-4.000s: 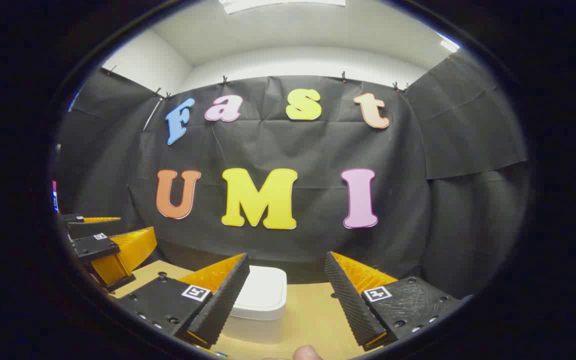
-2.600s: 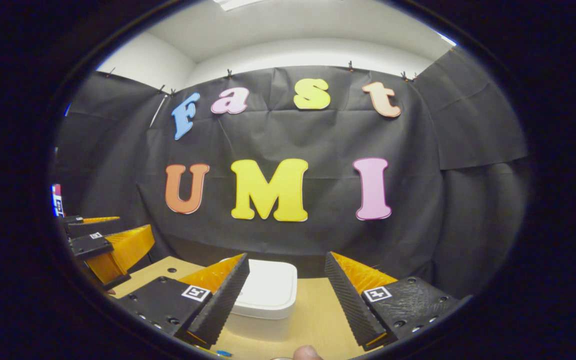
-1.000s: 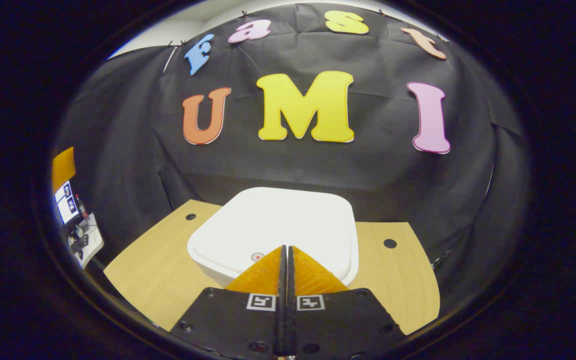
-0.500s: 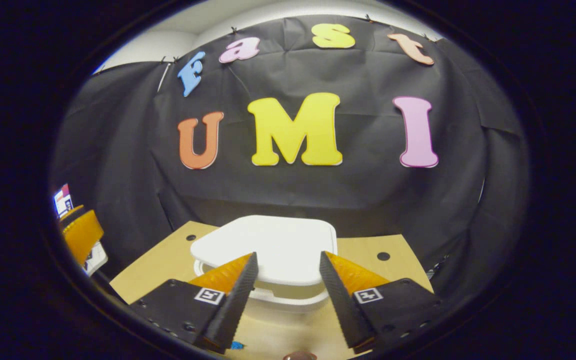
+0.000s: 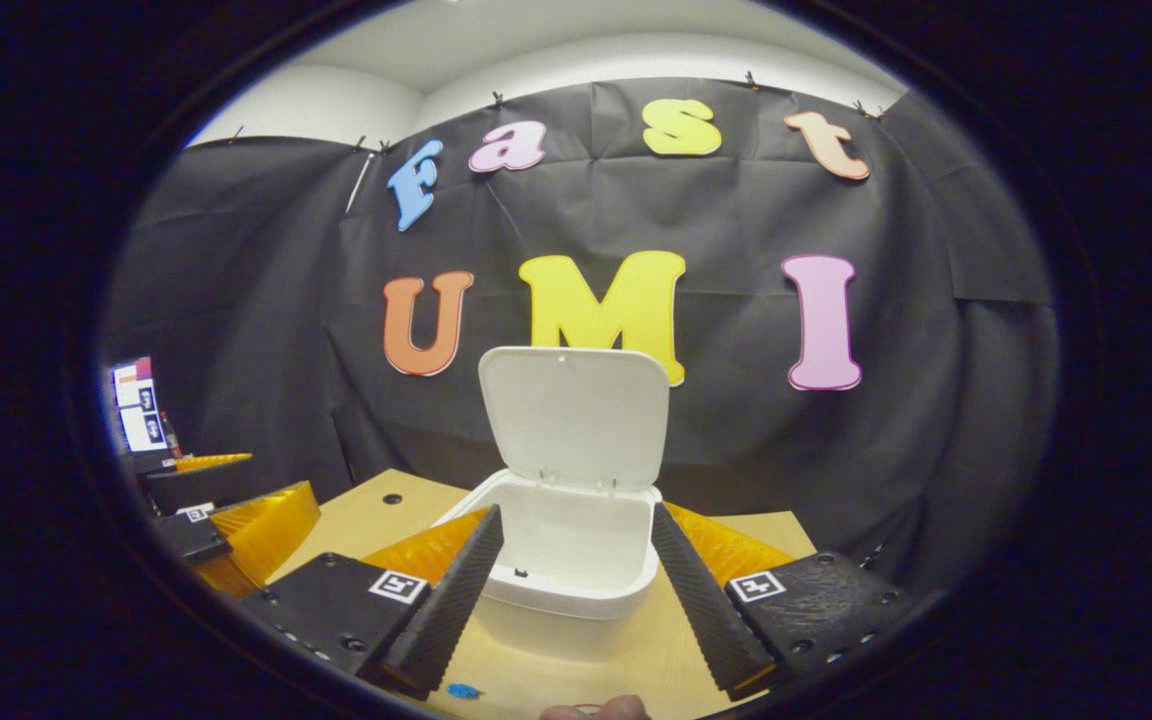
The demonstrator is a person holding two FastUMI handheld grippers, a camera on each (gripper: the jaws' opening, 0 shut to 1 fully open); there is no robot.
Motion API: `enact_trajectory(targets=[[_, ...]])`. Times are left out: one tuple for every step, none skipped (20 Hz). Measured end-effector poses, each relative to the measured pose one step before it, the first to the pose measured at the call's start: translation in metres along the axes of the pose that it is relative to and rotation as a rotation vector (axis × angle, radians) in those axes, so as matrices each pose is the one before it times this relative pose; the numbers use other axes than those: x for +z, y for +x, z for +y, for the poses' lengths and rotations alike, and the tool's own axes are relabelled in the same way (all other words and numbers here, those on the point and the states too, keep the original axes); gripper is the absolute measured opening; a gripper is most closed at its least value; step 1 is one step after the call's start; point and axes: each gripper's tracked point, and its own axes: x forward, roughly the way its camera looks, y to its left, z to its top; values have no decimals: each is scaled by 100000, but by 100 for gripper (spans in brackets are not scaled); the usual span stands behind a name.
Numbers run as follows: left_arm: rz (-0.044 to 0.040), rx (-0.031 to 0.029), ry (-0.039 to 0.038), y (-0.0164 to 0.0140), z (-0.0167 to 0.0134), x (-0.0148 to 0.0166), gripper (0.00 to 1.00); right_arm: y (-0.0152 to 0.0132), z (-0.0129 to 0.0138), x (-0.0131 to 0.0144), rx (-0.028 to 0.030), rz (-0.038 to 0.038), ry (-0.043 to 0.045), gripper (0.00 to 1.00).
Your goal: Press the lid of the desktop garbage bin to open it, pick up the crumpled paper on the desktop and throw it into the bin, then pick up the pop can on the desktop and drop it into the bin, and finally close the garbage bin lid.
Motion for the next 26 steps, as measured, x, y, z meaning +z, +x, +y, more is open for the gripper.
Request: enact_trajectory(targets=[[1189, -260, -105, -35, 47, -571, 98, -495, -312, -333, -660, 195, -338, 94], [1474, -966, -10, -55, -175, -567, 98, -520, -400, -488, -890, 360, -42, 94], [1377, -902, 212, -88, -90, -600, 98, -414, -478, -472, -1037, 730, 5, 94], [1486, -1014, 152, -76, -111, -513, 98, -303, -330, -603, -729, 1090, 324, 94], [1807, -921, 118, -23, -142, -682, 98, -241, -346, -592, -888, 1713, 405, 94], [2220, -598, 107, -30, -89, -888, 98, -345, -366, -577, -652, 1109, 582, 94], [2883, -1000, -309, 28, -126, -1021, 98, -236, -243, -392, -327, 985, 523, 94], [3093, -1327, -602, -25, -372, -1087, 98, -250, -289, -560, -633, 842, -12, 93], [3443, -840, -470, -30, -317, -1107, 98, -232, -283, -397, -589, 718, -149, 94], [3105, -519, 10, -34, -90, -1139, 98, -195, -169, -713, -240, 1034, -77, 94], [2327, -685, 490, 1, -149, -1049, 98, -38, -89, -900, 22, 1896, -198, 94], [2171, -760, 905, 155, -218, -1008, 98, -87, -26, -1083, -300, 2505, -983, 94], [2797, -529, 1224, 198, -172, -1370, 98, -115, -8, -821, -61, 1947, -384, 94], [3027, -789, 546, 309, -295, -1536, 98, -167, 101, -715, 370, 1748, 598, 94], [4129, -894, 32, 150, -330, -1590, 98, -125, 32, -660, -10, 1618, 642, 94], [3799, -843, -142, 173, -398, -1612, 98, -167, -202, -766, -452, 1619, 201, 94], [2822, -746, 94, 161, -245, -1128, 99, -82, -138, -498, -375, 1212, -63, 94], [2274, -603, 319, 256, -113, -900, 99, -73, -115, -482, -514, 965, -195, 94], [2131, -603, 66, 324, -131, -822, 98, -11, -259, -440, -526, 900, -192, 94], [2212, -400, -482, 382, -260, -1093, 99, -126, -160, -622, -632, 1100, -321, 94], [2301, -514, -1022, 232, -7, -1131, 99, -110, -181, -589, -459, 1444, -702, 94], [2099, -425, -1157, 267, -217, -1141, 99, -21, -111, -822, -465, 1586, -1309, 94], [2056, -287, -1024, 510, -267, -1029, 99, -78, -197, -579, -552, 1181, -1230, 94], [1845, -32, -1045, 594, -109, -1001, 99, -134, -182, -585, -593, 960, -840, 94], [2128, 123, -990, 469, -34, -921, 99, -47, -232, -550, -663, 1306, -538, 94], [1991, 137, -692, 411, -19, -1034, 99, -77, -115, -688, -340, 1425, -290, 94]])
